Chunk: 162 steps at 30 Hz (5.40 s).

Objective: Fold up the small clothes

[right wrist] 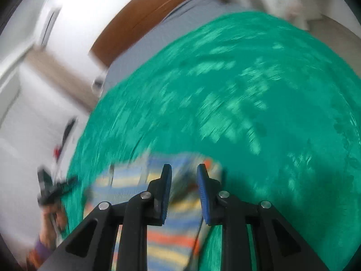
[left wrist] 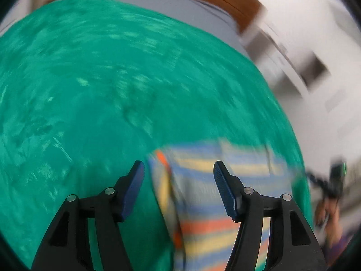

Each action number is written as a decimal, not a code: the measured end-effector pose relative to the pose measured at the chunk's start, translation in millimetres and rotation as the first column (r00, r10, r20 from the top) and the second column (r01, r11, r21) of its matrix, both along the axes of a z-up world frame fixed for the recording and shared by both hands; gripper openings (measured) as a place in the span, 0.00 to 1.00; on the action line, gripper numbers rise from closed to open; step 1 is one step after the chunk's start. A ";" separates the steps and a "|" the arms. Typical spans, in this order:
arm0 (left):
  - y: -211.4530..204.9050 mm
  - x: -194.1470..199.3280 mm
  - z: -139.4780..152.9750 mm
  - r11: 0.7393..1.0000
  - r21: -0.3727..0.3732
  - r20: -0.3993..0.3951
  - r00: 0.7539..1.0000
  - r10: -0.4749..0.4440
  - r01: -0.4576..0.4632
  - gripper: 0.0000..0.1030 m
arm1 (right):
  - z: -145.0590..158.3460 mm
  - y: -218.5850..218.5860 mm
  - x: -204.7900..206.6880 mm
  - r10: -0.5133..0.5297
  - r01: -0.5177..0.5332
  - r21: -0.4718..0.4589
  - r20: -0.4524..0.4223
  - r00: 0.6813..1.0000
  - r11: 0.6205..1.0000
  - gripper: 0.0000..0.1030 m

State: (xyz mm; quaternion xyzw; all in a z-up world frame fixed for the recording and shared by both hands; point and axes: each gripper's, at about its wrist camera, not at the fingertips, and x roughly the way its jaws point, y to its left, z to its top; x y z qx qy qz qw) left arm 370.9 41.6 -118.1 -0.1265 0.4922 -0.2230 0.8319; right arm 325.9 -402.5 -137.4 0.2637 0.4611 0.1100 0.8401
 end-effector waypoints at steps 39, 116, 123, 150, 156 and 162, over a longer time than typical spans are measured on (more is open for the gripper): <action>-7.8 -230.4 -38.9 0.952 0.307 0.108 0.993 -0.049 0.013 0.86 | -42.3 106.8 -186.8 0.143 -0.134 -0.335 0.002 0.990 0.933 0.52; -106.7 -277.9 -25.2 0.905 0.414 0.357 0.897 -0.260 0.097 0.98 | -27.6 82.3 -254.6 0.062 -0.001 -0.381 0.148 0.987 0.925 0.76; -260.5 -254.7 -20.4 0.819 0.419 0.335 0.772 -0.540 0.392 0.93 | -7.1 -6.2 -194.2 0.014 0.024 -0.258 0.146 0.989 0.966 0.76; -163.5 -198.7 16.7 0.983 0.125 0.369 0.913 -0.173 0.135 0.09 | 21.6 121.8 56.1 0.150 -0.158 0.058 0.130 0.980 0.986 0.07; -72.8 -179.2 -2.0 0.997 0.059 0.269 0.963 0.034 -0.052 0.09 | 15.8 250.5 101.1 0.306 -0.307 -0.007 0.100 0.947 0.952 0.07; -16.8 -168.4 -37.5 0.981 0.009 0.139 0.972 0.190 -0.193 0.09 | -20.7 339.2 133.0 0.387 -0.385 -0.068 0.025 0.922 0.921 0.08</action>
